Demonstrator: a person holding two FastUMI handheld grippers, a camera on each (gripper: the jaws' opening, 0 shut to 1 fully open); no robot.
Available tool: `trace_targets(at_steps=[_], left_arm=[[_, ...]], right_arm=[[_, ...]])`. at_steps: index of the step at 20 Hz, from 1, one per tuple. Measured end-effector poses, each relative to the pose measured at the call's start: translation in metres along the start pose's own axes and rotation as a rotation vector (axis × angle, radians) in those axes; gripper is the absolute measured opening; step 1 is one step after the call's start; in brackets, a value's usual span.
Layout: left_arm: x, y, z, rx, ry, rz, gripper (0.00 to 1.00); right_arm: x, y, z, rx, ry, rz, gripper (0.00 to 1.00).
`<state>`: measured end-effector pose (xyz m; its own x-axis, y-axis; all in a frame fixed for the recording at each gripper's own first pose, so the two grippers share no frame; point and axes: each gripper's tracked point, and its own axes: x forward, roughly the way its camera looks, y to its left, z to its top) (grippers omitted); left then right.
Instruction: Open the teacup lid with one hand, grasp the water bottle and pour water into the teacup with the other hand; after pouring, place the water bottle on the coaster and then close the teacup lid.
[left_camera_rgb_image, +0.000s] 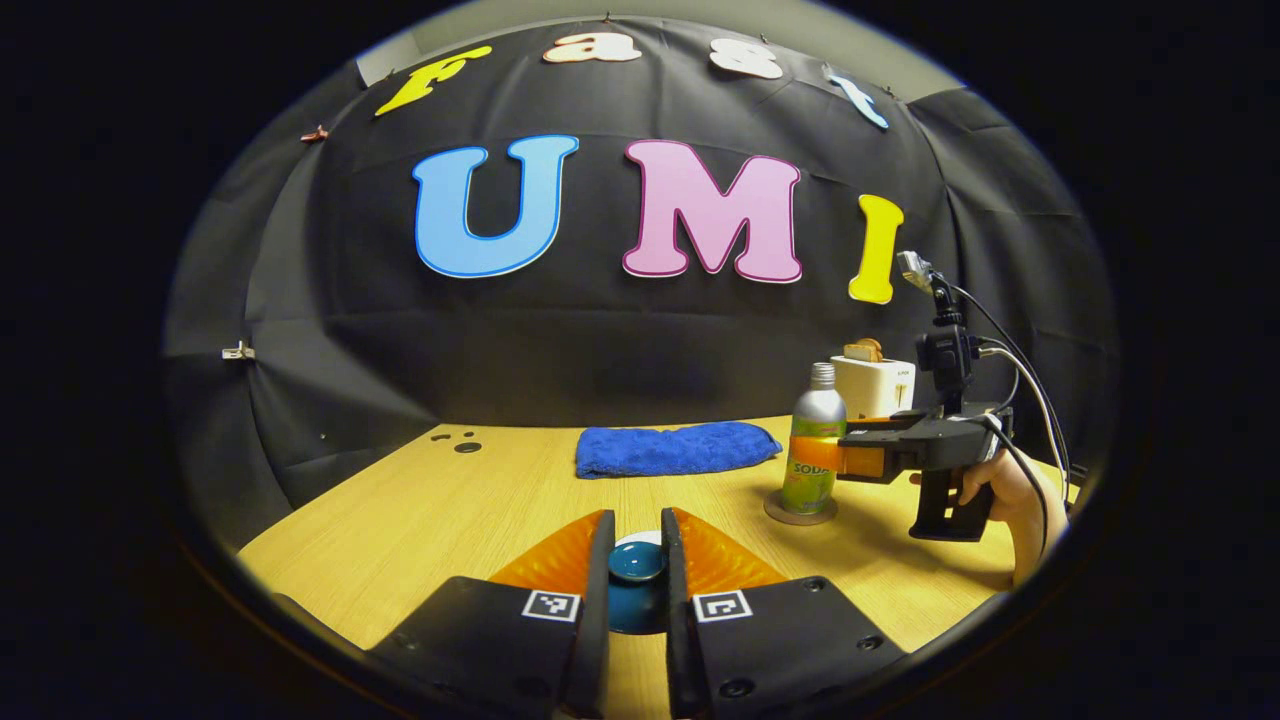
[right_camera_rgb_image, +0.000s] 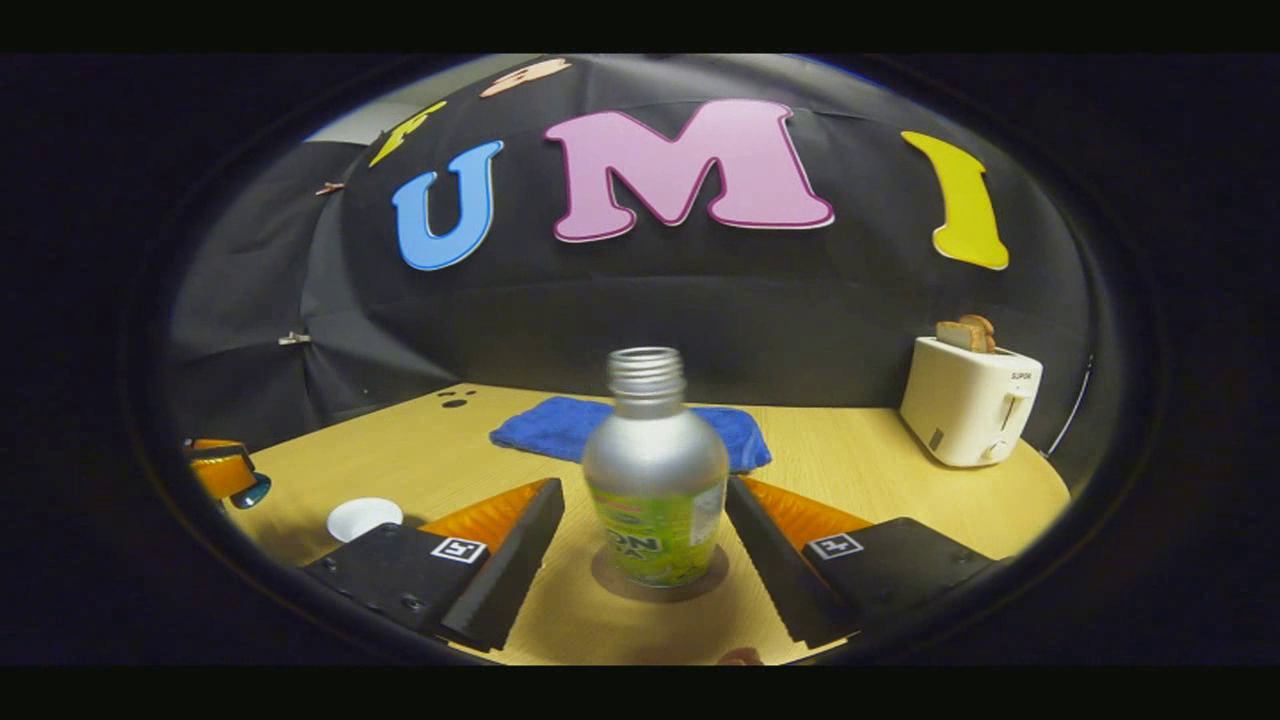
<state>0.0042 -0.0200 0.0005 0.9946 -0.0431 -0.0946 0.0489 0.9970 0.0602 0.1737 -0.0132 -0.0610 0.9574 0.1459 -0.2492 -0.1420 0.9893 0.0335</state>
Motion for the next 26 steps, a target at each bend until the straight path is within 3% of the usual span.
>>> trace_targets(at_steps=[4,13,16,18,20,22,26], left_arm=[[0.005,-0.005,0.002,0.003,-0.003,-0.005,0.27],[0.043,-0.011,-0.002,-0.037,-0.011,-0.030,0.27],[0.062,-0.016,-0.012,-0.062,0.003,-0.049,0.30],[0.074,-0.017,-0.020,-0.060,0.021,-0.051,0.24],[0.084,-0.018,-0.030,-0.067,0.039,-0.055,0.30],[0.091,-0.017,-0.038,-0.076,0.052,-0.056,0.27],[0.098,-0.012,-0.051,-0.074,0.081,-0.046,0.30]], right_arm=[[-0.014,-0.008,0.022,0.004,-0.057,-0.016,1.00],[-0.049,-0.056,0.070,-0.039,-0.188,-0.150,1.00],[-0.054,-0.064,0.071,-0.017,-0.193,-0.159,1.00],[-0.053,-0.070,0.070,0.002,-0.190,-0.170,1.00],[-0.053,-0.076,0.068,0.015,-0.184,-0.178,1.00],[-0.052,-0.081,0.065,0.018,-0.179,-0.191,1.00],[-0.046,-0.069,0.059,0.053,-0.165,-0.145,0.99]])
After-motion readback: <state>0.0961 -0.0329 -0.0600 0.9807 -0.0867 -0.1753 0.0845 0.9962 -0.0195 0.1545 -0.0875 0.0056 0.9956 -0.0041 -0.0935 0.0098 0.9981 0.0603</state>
